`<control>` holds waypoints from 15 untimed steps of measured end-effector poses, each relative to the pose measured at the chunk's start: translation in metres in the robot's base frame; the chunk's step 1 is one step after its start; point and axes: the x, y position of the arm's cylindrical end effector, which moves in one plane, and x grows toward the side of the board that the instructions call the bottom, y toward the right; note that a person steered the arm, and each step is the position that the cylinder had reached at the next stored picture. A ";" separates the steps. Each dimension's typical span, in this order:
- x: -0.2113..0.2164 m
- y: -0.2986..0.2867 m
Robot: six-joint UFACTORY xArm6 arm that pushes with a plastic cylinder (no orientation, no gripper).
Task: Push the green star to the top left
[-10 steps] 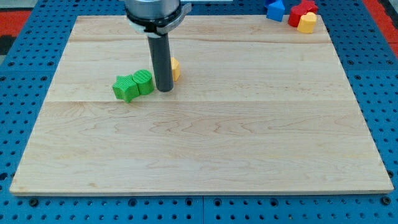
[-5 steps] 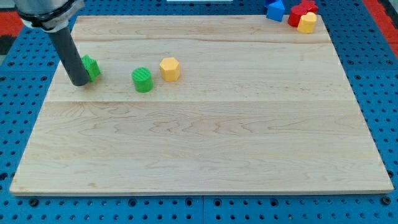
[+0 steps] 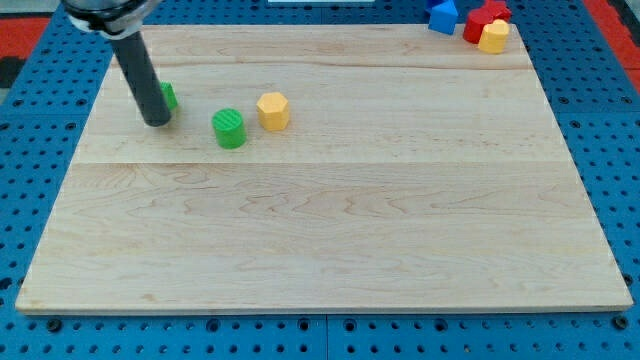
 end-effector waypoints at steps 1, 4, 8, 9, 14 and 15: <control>-0.014 0.001; -0.039 -0.042; -0.083 -0.022; -0.091 -0.022; -0.164 -0.056; -0.147 -0.047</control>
